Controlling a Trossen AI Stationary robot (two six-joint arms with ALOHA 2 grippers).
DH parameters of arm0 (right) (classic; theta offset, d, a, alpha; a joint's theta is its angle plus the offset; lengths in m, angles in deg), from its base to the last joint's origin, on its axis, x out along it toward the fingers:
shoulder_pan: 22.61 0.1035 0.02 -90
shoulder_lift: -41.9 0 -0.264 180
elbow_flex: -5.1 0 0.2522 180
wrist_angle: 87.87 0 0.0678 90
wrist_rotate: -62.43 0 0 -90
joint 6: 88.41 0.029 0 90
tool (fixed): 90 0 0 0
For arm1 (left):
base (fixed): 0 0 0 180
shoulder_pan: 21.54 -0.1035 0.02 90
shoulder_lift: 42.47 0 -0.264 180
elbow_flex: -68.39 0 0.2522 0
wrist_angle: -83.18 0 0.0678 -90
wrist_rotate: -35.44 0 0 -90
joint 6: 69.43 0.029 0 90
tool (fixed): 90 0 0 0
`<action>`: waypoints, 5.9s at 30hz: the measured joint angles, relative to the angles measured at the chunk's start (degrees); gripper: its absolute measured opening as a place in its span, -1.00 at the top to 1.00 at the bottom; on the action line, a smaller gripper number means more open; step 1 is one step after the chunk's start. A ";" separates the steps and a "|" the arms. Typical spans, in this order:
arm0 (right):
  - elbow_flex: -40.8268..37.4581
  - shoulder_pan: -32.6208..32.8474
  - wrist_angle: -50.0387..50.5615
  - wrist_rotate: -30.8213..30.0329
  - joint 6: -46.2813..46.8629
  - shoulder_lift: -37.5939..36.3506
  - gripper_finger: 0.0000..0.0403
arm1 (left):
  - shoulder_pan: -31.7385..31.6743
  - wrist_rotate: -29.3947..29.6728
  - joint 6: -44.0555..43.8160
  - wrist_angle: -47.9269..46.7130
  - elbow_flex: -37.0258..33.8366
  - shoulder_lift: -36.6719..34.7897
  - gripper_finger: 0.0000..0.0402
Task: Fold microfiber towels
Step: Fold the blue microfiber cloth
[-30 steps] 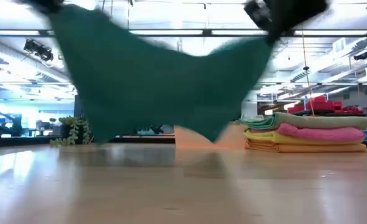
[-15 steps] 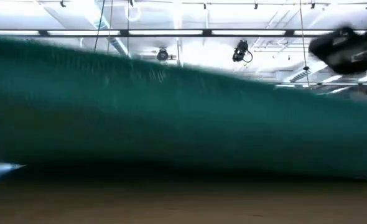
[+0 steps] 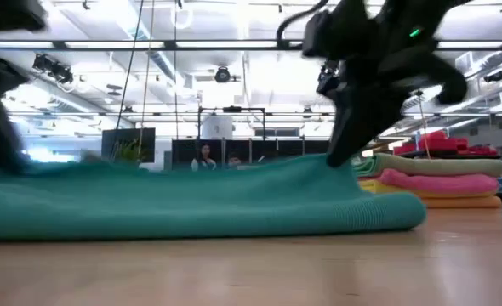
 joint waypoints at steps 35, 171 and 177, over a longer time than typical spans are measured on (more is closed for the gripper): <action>-0.16 1.14 -5.90 -2.02 16.04 -1.45 0.33 | -2.62 10.77 3.93 -10.26 -0.20 -5.12 0.22; -7.69 14.11 -8.47 -2.03 15.52 -3.97 0.77 | -13.79 -21.79 47.38 11.42 -5.75 -11.40 0.65; -8.81 16.38 -10.51 -4.31 20.84 -3.22 0.51 | -13.62 -21.73 46.78 12.68 -9.12 -11.37 0.48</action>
